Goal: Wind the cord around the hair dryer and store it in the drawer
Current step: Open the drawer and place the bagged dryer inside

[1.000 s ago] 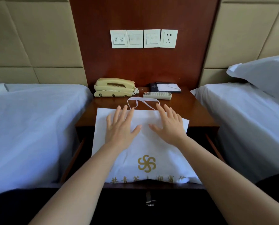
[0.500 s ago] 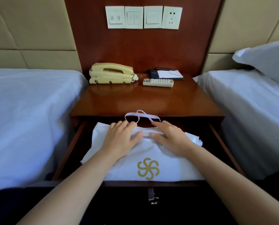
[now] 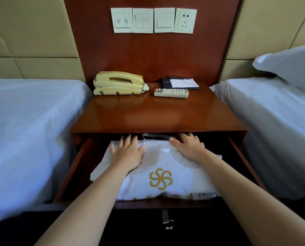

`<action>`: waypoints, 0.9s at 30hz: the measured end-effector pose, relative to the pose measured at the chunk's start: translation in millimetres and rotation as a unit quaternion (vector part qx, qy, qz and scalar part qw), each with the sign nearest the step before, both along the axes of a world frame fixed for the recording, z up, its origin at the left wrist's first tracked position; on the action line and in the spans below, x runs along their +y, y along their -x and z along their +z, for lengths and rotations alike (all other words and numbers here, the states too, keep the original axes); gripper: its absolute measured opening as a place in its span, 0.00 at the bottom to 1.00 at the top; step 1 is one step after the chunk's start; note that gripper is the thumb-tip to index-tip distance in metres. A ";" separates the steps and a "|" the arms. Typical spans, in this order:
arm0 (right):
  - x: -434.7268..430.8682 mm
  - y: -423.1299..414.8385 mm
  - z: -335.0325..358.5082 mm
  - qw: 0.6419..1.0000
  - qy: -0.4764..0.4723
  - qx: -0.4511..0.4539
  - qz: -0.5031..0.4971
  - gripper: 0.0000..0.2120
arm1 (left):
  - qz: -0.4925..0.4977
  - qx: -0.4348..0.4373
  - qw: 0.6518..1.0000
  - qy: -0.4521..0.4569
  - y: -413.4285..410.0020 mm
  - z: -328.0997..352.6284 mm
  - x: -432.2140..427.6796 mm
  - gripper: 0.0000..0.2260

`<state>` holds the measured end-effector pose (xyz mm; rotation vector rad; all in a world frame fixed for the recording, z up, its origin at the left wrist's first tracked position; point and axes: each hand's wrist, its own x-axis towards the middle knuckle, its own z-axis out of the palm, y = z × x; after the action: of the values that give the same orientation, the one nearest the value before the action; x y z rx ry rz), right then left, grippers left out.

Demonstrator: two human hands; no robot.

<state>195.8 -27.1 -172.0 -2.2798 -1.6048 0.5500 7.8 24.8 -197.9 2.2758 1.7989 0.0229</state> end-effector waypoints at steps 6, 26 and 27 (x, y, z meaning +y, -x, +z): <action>-19.1 18.7 16.7 0.988 -0.041 -0.132 0.068 0.21 | 0.047 0.017 0.999 -0.020 -0.3 1.1 5.5 0.28; -69.0 0.8 -3.1 0.989 0.046 0.001 0.142 0.53 | -0.152 -0.024 0.984 0.091 18.7 24.8 -54.9 0.47; -64.7 0.5 -3.9 0.990 0.042 -0.006 0.135 0.53 | -0.138 -0.029 0.985 0.095 18.5 23.8 -50.6 0.48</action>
<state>195.3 -91.8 -175.9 -2.1381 -1.9470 0.6810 -10.7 -25.8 -174.2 2.3380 1.3790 -0.1245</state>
